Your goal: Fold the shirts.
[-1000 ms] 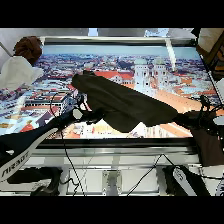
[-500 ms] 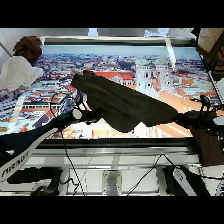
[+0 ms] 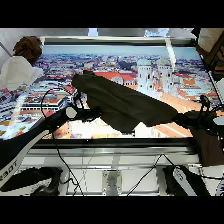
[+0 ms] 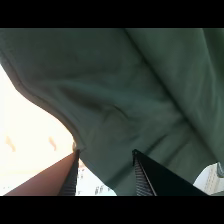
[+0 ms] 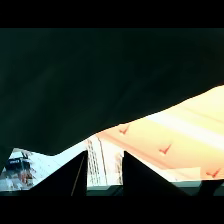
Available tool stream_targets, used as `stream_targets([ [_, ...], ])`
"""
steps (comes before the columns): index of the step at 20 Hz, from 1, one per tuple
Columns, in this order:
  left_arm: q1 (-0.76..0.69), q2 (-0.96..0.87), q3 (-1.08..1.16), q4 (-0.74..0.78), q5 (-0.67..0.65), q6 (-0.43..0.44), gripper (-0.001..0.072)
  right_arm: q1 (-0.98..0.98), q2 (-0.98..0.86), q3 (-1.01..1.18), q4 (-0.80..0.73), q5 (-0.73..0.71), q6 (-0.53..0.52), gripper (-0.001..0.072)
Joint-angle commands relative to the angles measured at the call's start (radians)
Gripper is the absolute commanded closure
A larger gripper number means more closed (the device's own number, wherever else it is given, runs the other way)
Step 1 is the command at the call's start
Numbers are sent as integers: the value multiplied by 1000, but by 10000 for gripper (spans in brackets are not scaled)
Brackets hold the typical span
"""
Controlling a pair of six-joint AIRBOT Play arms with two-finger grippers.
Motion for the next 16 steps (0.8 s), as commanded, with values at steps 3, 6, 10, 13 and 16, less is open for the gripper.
stream_targets([
  [3, 2, -19, 1, 37, -39, -33, 303, 0, 0, -1, 3, 25, 0, 446],
  [6, 2, -22, 1, 45, -38, -37, 304, 0, 0, -1, 5, 24, 0, 446],
  [10, 2, -63, 1, 39, -2, -48, 305, 0, 0, -1, 32, 23, -1, 446],
  [13, 2, -105, 1, -19, 6, -40, 305, 0, 0, -1, 32, 23, -1, 446],
  [16, 0, -111, 1, -35, 37, -39, 305, 0, 0, -1, 32, 19, -1, 446],
])
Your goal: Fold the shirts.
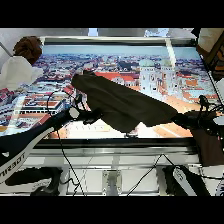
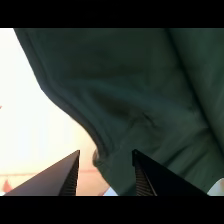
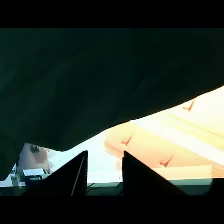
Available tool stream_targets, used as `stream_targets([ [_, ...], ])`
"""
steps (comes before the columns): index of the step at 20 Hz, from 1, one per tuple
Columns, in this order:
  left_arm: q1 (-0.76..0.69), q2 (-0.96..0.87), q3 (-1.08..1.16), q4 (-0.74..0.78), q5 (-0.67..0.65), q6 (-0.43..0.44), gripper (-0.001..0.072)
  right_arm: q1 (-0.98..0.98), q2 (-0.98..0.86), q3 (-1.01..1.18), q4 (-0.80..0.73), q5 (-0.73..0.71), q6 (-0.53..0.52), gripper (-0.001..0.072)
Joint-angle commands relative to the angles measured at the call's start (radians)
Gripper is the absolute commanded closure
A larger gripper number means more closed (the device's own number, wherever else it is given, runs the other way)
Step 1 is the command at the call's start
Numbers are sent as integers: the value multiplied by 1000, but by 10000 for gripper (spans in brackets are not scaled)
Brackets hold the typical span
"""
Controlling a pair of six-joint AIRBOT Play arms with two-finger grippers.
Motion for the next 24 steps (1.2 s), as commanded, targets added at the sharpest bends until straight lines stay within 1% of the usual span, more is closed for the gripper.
stream_targets([
  [1, -1, -17, -1, -19, 30, 3, 305, 0, 0, -1, 3, -11, -1, 446],
  [5, -1, -34, -1, -23, 30, 3, 305, 0, 0, -1, 2, -21, -1, 446],
  [8, -1, -42, -1, -45, 51, 3, 317, 0, 0, -1, -8, -21, 0, 446],
  [9, -1, -42, -1, -66, 63, 3, 332, -1, 0, -1, -14, -22, 0, 446],
  [10, -1, -42, -1, -80, 69, 4, 418, -1, 0, -1, -22, -34, 0, 445],
  [11, -1, -42, -1, -84, 68, 6, 481, -1, 0, -1, -33, -46, 0, 445],
  [12, -1, -42, -1, -97, 61, 26, 528, -1, 0, -1, -48, -63, 2, 445],
  [13, -1, -42, -1, -121, 51, 55, 666, -1, 0, -1, -66, -80, 5, 445],
  [14, -1, -42, -1, -151, 41, 92, 694, -1, 0, -1, -85, -97, 13, 445],
  [16, -1, -42, -1, -207, 28, 139, 694, -2, 0, -1, -153, -144, 68, 444],
  [18, -1, -42, -1, -232, 18, 160, 695, -23, -5, -1, -238, -191, 134, 444],
  [20, -1, -42, 0, -232, 8, 161, 694, -95, -39, 0, -237, -212, 140, 444],
  [21, -1, -42, 0, -232, 3, 161, 694, -137, -72, 0, -213, -205, 130, 442],
  [22, -1, -42, 0, -232, -3, 161, 694, -177, -118, 0, -173, -188, 101, 385],
  [24, -1, -42, 0, -232, -11, 161, 694, -232, -206, 0, -50, -143, 0, 371],
])
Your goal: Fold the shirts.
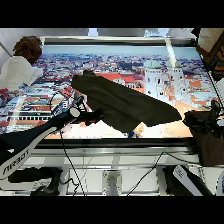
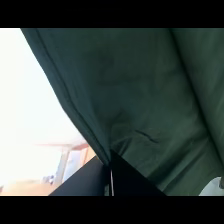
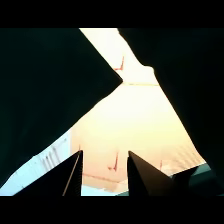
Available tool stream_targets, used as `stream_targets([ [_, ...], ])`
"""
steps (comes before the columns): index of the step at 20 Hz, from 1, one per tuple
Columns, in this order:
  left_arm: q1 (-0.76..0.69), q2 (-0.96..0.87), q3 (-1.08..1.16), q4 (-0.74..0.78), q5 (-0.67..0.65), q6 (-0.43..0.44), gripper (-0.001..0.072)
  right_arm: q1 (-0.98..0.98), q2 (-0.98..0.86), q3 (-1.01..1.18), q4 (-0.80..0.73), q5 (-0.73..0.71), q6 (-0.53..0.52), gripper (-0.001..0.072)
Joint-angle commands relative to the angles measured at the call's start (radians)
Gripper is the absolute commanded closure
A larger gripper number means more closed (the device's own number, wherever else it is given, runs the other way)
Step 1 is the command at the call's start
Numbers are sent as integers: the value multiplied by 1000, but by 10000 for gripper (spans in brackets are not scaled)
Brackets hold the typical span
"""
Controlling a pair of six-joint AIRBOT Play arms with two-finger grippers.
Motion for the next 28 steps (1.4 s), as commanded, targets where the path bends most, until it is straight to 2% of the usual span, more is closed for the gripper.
stream_targets([
  [1, 0, 1, 1, -15, -15, 11, 694, -90, -126, 0, 165, 33, -125, 371],
  [5, 0, 1, 1, -14, -31, 11, 694, -90, -180, 6, 294, -76, -150, 371],
  [11, 0, 1, 1, -14, -32, 11, 694, -90, -281, 82, 345, -67, -161, 371],
  [23, 0, 1, 1, -14, -32, 11, 694, -79, -385, 82, 389, -52, -168, 372],
  [28, 0, 1, 1, -14, -31, 11, 694, -51, -401, 82, 517, -106, -246, 384],
])
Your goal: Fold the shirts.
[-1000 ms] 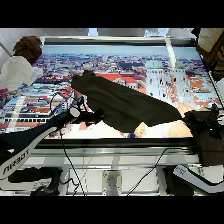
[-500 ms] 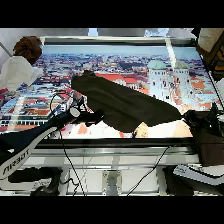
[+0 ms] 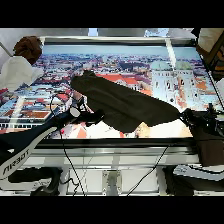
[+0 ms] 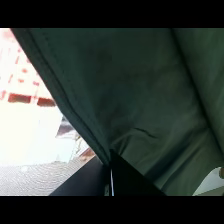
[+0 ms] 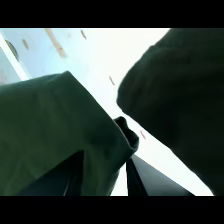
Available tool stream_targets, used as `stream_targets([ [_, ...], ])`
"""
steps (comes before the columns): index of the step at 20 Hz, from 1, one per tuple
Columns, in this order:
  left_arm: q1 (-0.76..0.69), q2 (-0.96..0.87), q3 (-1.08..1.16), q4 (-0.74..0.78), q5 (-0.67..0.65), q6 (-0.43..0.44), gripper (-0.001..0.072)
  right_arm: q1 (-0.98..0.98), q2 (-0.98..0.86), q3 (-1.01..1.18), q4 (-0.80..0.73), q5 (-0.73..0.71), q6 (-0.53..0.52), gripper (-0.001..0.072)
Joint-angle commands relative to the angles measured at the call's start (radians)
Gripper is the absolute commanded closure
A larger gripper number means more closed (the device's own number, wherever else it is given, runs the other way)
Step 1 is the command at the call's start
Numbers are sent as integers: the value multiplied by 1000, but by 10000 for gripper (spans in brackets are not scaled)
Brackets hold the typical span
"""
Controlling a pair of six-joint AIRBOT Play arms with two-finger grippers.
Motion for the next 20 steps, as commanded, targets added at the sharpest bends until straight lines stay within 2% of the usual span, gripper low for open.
stream_targets([
  [1, 0, 1, 1, 0, 3, 0, 694, 19, -12, 0, 99, -40, -64, 467],
  [2, 0, 1, 1, 0, 4, 0, 694, 23, -12, 0, 128, -35, -93, 659],
  [3, 0, 1, 1, 1, 9, 0, 694, 24, -11, 0, 166, -22, -116, 684],
  [7, 0, 25, 35, -1, 58, 24, 695, 19, 4, 32, 298, 116, -188, 685],
  [10, 0, 123, 122, 2, 82, 138, 695, 19, 90, 116, 298, 248, -186, 685],
  [13, 0, 288, 187, 14, 140, 231, 696, -9, 257, 201, 300, 348, -155, 686],
  [17, 0, 554, 203, 97, 195, 238, 696, -176, 510, 314, 354, 493, -106, 686],
  [20, 0, 746, 206, 153, 289, 239, 697, -241, 627, 392, 565, 582, -96, 687],
])
